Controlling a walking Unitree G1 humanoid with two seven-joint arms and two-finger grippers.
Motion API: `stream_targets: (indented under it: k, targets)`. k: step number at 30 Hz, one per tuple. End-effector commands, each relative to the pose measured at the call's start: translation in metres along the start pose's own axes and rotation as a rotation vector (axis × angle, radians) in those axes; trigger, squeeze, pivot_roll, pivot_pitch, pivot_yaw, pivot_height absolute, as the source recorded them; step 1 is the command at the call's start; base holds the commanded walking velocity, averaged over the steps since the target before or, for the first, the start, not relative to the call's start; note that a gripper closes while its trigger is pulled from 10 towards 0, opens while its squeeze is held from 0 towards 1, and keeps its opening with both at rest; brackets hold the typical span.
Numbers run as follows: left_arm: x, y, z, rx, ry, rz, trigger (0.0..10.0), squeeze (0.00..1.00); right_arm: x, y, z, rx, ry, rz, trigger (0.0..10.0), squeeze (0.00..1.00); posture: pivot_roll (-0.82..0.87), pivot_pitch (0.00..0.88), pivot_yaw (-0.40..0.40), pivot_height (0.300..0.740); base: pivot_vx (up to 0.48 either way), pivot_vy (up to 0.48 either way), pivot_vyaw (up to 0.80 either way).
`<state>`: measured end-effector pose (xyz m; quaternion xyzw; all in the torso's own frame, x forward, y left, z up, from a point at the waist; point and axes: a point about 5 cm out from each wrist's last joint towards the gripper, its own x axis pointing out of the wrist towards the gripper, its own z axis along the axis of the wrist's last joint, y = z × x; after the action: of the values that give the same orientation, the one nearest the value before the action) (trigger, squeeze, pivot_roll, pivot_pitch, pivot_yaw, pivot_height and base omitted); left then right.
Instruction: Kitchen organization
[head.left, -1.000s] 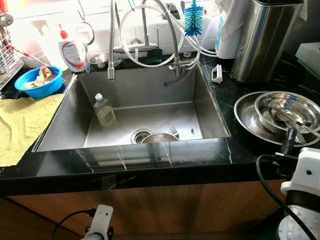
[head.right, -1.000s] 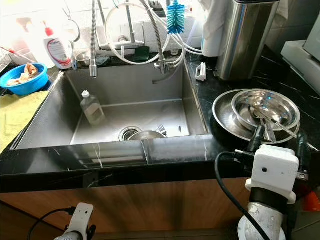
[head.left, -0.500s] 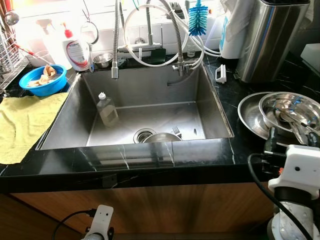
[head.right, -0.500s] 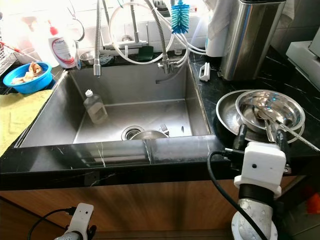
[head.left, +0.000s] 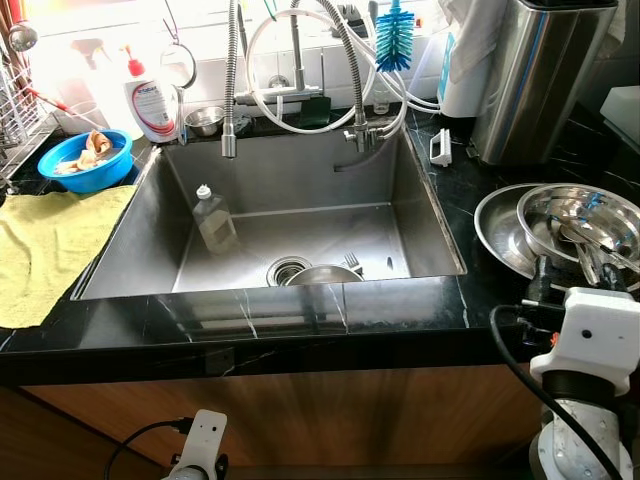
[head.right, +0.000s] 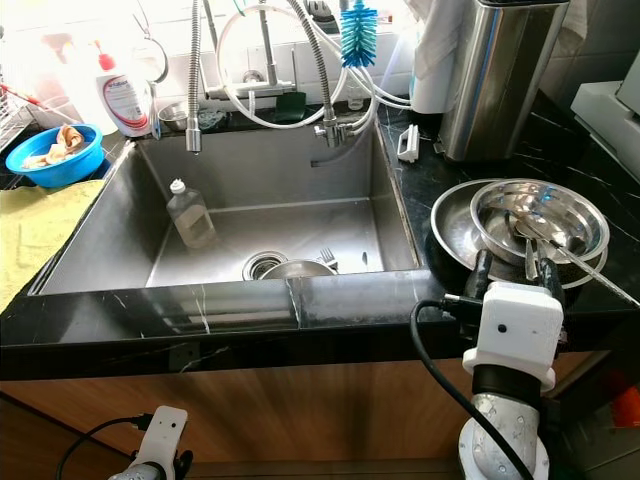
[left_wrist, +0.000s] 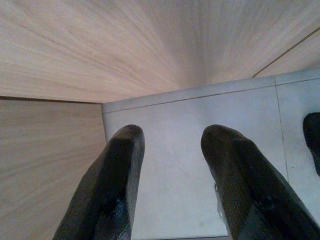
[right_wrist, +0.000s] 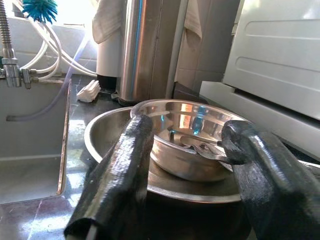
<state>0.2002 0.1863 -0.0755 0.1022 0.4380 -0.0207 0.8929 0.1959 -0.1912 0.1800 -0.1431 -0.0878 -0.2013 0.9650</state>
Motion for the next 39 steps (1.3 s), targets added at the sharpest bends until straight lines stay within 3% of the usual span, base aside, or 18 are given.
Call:
stream_targets:
  k: [1, 31, 39]
  targets:
    - [-0.001, 0.003, -0.006, 0.018, 0.020, -0.001, 10.0, 0.00, 0.001, 0.001, -0.002, 0.005, 0.013, 0.001, 0.0, 0.00, -0.23, 0.000, 0.093, 0.740, 0.000, 0.000, 0.00]
    - [-0.001, 0.002, -0.005, 0.017, 0.018, -0.006, 10.0, 0.00, 0.009, 0.000, 0.003, 0.011, -0.009, -0.008, 0.0, 0.00, -0.23, 0.000, 0.087, 0.740, 0.000, 0.000, 0.00]
    - [-0.001, 0.002, -0.005, 0.018, 0.017, -0.005, 10.0, 0.00, 0.016, -0.001, 0.013, 0.023, -0.062, -0.013, 0.0, 0.00, -0.23, 0.000, 0.086, 0.740, 0.000, 0.000, 0.00]
